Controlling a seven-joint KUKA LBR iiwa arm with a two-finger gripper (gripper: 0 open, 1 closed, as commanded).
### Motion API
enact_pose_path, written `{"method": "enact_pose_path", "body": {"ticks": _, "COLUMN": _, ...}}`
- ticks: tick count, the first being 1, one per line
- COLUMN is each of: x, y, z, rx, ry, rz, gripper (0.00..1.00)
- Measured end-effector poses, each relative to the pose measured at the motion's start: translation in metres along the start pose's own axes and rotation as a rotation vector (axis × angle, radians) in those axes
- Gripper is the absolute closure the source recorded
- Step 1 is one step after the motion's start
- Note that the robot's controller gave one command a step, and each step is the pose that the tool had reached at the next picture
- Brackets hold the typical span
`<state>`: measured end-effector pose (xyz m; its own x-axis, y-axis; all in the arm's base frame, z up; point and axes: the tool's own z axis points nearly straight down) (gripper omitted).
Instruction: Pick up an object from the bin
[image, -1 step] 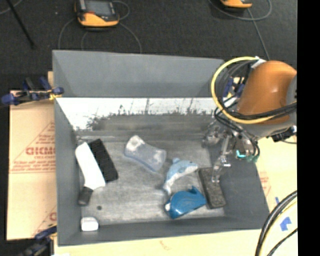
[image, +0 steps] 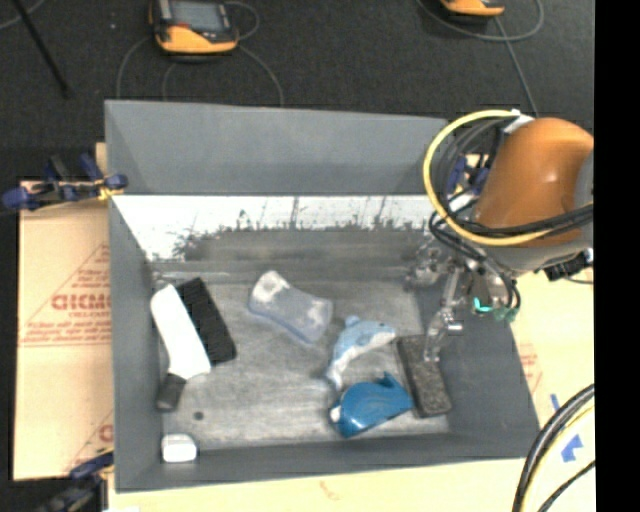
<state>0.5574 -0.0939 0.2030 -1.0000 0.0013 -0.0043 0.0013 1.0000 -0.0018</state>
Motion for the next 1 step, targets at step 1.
{"method": "enact_pose_path", "body": {"ticks": 1, "x": -0.0169, "y": -0.0054, "z": 0.0433, "rx": 0.001, "ry": -0.009, "rz": -0.042, "gripper": 0.00}}
